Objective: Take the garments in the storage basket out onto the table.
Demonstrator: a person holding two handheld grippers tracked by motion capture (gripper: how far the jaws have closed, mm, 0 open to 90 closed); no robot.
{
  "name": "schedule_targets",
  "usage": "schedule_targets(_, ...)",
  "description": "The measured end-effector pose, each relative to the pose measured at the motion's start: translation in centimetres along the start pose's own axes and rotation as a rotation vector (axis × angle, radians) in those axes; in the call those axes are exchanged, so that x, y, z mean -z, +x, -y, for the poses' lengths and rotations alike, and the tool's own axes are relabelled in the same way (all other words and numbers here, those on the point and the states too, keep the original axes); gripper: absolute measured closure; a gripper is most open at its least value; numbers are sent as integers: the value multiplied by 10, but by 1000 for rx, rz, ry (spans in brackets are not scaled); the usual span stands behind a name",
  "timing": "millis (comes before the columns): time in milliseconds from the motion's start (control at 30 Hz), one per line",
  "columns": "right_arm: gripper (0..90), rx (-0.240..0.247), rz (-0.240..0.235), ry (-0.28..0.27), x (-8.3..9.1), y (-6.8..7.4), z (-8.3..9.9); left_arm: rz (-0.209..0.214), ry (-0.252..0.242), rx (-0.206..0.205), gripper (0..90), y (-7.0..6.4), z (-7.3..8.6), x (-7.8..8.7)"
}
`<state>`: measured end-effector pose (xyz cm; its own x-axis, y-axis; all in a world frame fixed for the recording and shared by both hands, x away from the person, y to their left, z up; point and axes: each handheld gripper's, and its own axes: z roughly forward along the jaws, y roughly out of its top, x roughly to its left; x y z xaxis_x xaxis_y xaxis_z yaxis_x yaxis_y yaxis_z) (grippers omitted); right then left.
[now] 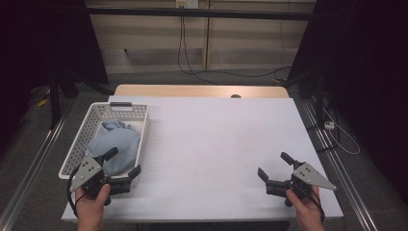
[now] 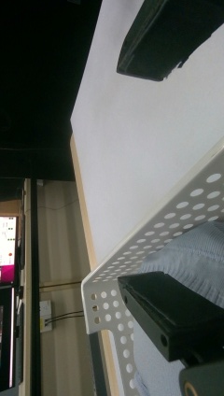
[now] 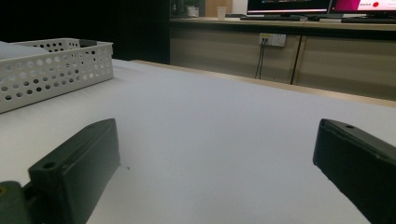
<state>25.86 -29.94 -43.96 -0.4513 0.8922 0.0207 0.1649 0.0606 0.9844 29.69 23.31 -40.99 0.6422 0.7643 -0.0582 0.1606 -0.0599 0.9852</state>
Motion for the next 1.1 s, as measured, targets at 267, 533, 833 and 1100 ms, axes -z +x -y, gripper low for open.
schedule_targets(267,0,6,-11,2,0,2,0,7,7,13,15,2,-4,-1)
schedule_targets(533,1,5,-19,5,-1,2,1,-5,55,16,16,6,-14,-3)
schedule_targets(833,1,1,-23,1,2,2,1,13,68,28,17,9,-25,-9)
schedule_targets(1100,1,6,-24,6,1,2,2,20,82,19,17,18,-39,-17)
